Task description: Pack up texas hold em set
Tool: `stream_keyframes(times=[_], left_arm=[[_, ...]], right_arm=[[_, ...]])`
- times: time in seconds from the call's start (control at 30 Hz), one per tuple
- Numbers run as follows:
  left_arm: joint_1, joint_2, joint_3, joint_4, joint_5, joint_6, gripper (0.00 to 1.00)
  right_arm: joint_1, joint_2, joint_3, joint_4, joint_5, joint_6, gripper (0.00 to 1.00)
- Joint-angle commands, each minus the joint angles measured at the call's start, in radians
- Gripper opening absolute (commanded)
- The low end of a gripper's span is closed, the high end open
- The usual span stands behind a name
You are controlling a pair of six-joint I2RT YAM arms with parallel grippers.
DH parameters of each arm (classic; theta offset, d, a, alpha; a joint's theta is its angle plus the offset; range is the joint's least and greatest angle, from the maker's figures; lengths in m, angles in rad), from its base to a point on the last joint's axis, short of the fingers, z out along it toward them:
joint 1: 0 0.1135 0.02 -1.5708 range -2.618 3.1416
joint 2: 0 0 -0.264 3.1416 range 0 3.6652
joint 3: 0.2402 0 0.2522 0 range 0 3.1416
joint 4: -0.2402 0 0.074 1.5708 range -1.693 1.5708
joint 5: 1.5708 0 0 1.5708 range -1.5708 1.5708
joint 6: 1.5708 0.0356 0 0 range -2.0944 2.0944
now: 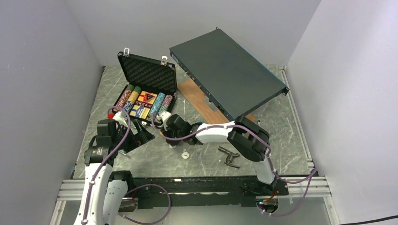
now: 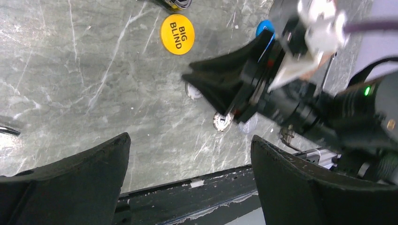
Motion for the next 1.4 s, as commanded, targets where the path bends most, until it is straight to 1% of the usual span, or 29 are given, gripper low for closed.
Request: stream_keyframes(times=[0.0, 0.03, 0.2, 0.3, 0.33, 0.43, 0.5, 0.53, 0.6, 0.67, 0.8, 0.97, 1.0, 1.07, 1.1, 1.2, 1.3, 1.37], left_arm=[[-0.002, 0.015, 0.018, 0.020, -0.010, -0.007, 0.99], [-0.003, 0.018, 0.018, 0.018, -0.013, -0.010, 0.99], [-0.012, 0.077, 0.019, 0.015, -0.015, -0.017, 0.99], [-0.024, 0.112, 0.027, 0.005, -0.023, -0.019, 0.99], [-0.025, 0.109, 0.024, 0.010, -0.022, -0.023, 0.99], [-0.032, 0.073, 0.012, 0.026, -0.013, -0.033, 0.99], [-0.037, 0.056, 0.012, 0.019, -0.006, -0.036, 0.99], [-0.038, 0.049, 0.013, 0.008, -0.004, -0.036, 0.99], [-0.038, 0.035, 0.014, -0.013, 0.008, -0.034, 0.99], [-0.038, 0.015, 0.012, -0.034, 0.017, -0.034, 0.99], [-0.038, -0.030, 0.017, -0.079, 0.010, -0.017, 0.99], [-0.039, -0.050, 0.040, -0.129, -0.017, 0.012, 1.00], [-0.038, -0.052, 0.045, -0.136, -0.024, 0.013, 1.00], [-0.038, -0.062, 0.052, -0.142, -0.038, 0.009, 1.00], [-0.039, -0.070, 0.052, -0.139, -0.041, 0.006, 0.99], [-0.038, -0.088, 0.051, -0.136, -0.042, -0.006, 0.99], [-0.039, -0.089, 0.048, -0.134, -0.036, -0.014, 0.99], [-0.039, -0.085, 0.044, -0.128, -0.034, -0.016, 0.99]], right_arm=[[0.054, -0.073, -0.074, 0.115, -0.159, 0.086, 0.27], [0.055, -0.092, -0.086, 0.118, -0.139, 0.105, 0.27], [0.049, -0.193, -0.076, -0.007, 0.012, 0.142, 0.28], [0.044, -0.247, -0.114, -0.025, 0.092, 0.160, 0.37], [0.035, -0.250, -0.119, -0.026, 0.103, 0.162, 0.39], [-0.013, -0.213, -0.086, -0.083, 0.111, 0.179, 0.39], [-0.046, -0.173, -0.060, -0.075, 0.075, 0.179, 0.39], [-0.058, -0.153, -0.041, -0.069, 0.058, 0.174, 0.41], [-0.072, -0.112, 0.001, -0.069, 0.034, 0.155, 0.49], [-0.081, -0.062, 0.056, -0.085, 0.026, 0.137, 0.54], [-0.093, 0.029, 0.158, -0.110, 0.008, 0.113, 0.58], [-0.094, 0.118, 0.234, -0.103, -0.064, 0.126, 0.58], [-0.093, 0.129, 0.247, -0.106, -0.073, 0.133, 0.56], [-0.087, 0.154, 0.255, -0.098, -0.094, 0.157, 0.48], [-0.081, 0.158, 0.251, -0.093, -0.101, 0.168, 0.46], [-0.046, 0.152, 0.215, -0.075, -0.112, 0.197, 0.44], [-0.001, 0.109, 0.128, -0.037, -0.112, 0.234, 0.42], [0.025, 0.074, 0.059, 0.038, -0.148, 0.253, 0.42]])
